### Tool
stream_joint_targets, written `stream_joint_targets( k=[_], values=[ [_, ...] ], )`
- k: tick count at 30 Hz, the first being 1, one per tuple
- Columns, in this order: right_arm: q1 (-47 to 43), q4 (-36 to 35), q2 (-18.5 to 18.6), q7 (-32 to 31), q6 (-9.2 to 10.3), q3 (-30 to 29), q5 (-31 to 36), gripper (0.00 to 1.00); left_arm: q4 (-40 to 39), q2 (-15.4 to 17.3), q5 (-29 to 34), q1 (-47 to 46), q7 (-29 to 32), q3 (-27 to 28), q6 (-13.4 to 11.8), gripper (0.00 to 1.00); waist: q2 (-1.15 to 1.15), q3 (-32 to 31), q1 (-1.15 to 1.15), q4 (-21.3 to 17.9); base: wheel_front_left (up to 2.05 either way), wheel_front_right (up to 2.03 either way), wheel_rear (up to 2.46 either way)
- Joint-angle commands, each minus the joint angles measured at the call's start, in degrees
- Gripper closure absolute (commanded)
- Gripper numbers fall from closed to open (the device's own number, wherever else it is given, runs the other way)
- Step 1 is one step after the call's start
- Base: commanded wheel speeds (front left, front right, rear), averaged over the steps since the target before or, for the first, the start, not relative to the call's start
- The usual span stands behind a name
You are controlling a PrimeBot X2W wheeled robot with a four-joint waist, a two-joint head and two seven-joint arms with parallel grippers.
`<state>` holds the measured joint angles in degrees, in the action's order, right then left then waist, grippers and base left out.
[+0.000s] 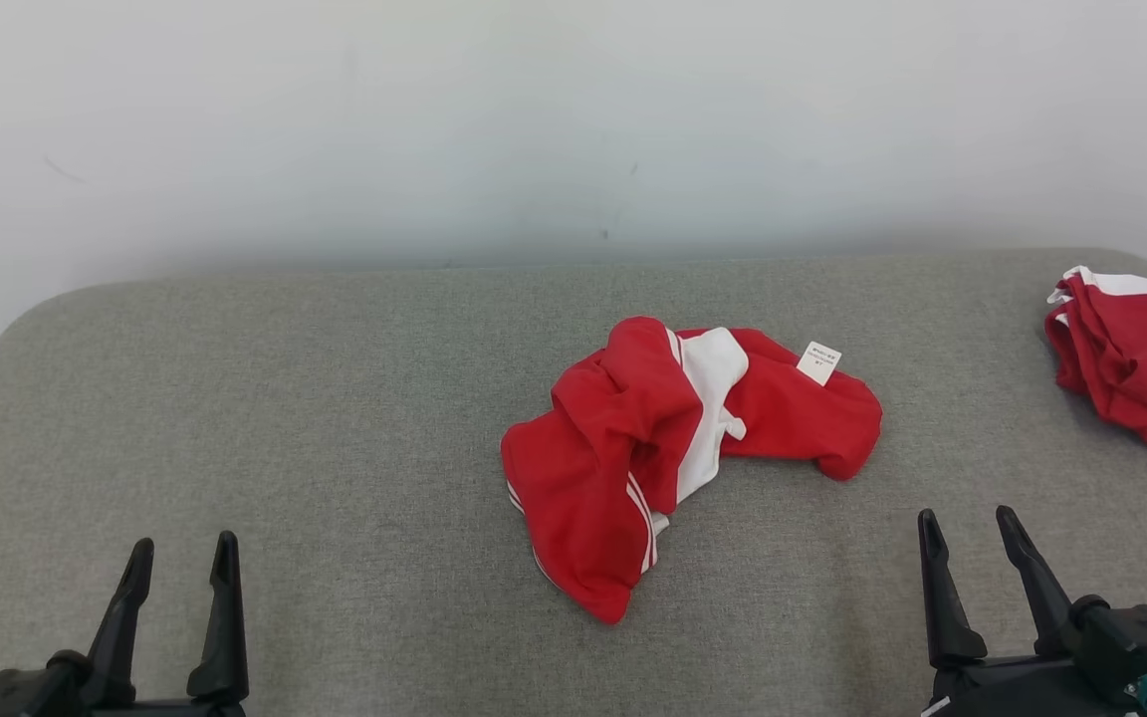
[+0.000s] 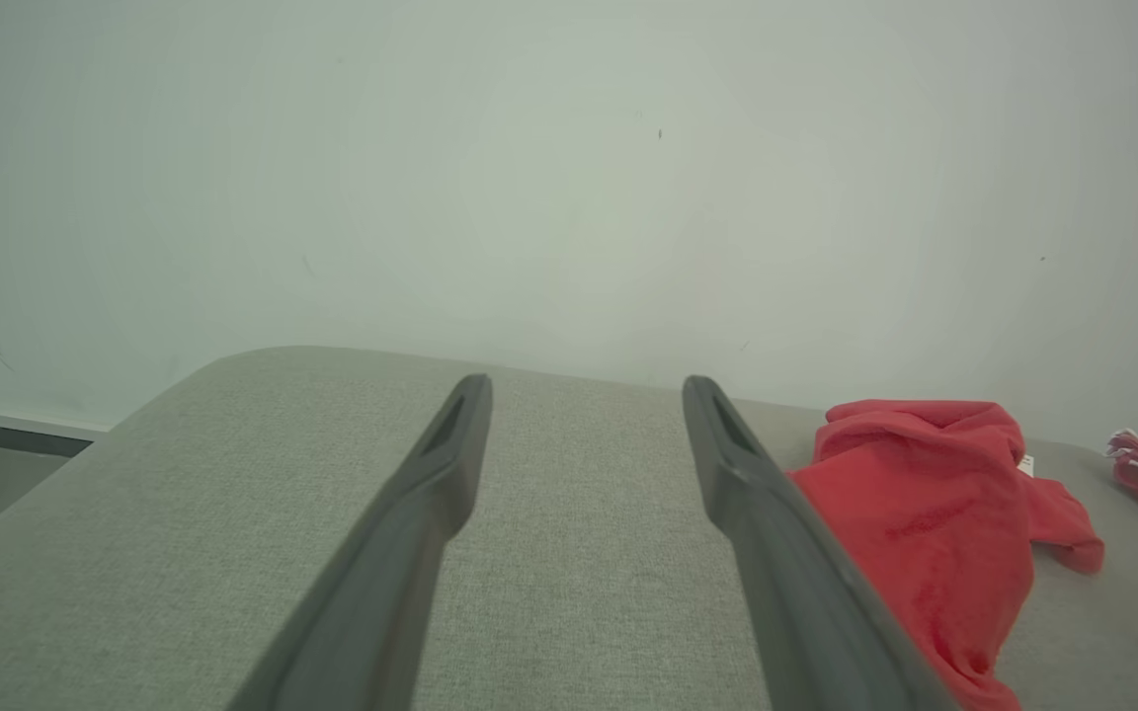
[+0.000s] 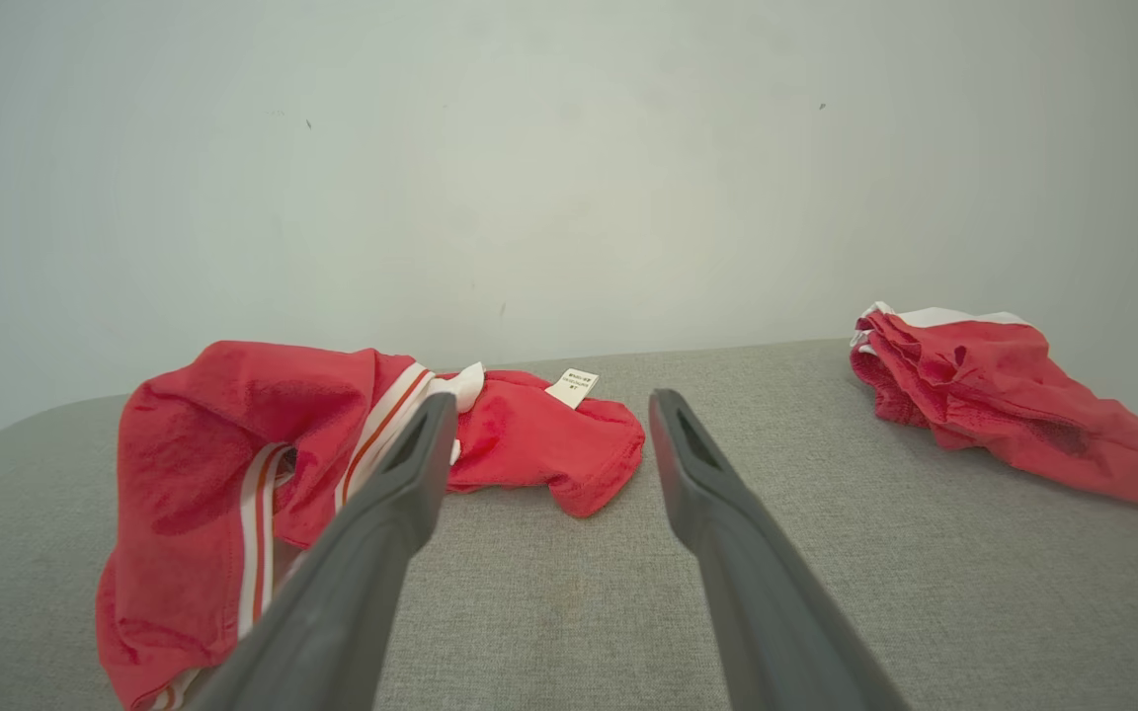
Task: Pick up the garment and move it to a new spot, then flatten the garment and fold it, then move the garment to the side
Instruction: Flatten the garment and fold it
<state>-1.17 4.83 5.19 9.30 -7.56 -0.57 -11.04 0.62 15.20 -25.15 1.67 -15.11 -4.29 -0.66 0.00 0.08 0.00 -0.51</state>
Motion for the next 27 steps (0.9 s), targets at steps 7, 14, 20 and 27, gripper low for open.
stream_joint_targets(
  k=[7,14,20,27],
  values=[
    [-0.8,-0.7,-0.5,-0.6,0.13,-0.5,0.2,0.00,1.3,-0.3,-0.4,-0.4,0.0,0.1,0.5,0.00,0.00,0.0,0.00,-0.1,0.00,0.00,0.00],
    [-1.0,-0.8,-0.8,-0.6,0.13,-0.5,0.4,0.00,2.1,-0.4,0.2,-0.8,0.0,0.2,0.8,0.00,0.00,0.0,0.00,-0.2,0.00,0.00,0.00],
    [-1.0,-0.4,-1.0,-0.6,0.13,-0.3,0.1,0.00,2.6,-0.6,0.7,-0.8,0.0,0.3,1.0,0.00,0.00,0.0,0.00,-0.2,0.00,0.00,0.00],
    [-0.7,0.0,-1.0,-0.4,0.13,-0.4,-0.2,0.00,2.8,-0.8,1.5,-1.0,0.0,0.0,0.9,0.00,0.00,0.2,0.00,-0.1,0.00,0.00,0.00]
  ],
)
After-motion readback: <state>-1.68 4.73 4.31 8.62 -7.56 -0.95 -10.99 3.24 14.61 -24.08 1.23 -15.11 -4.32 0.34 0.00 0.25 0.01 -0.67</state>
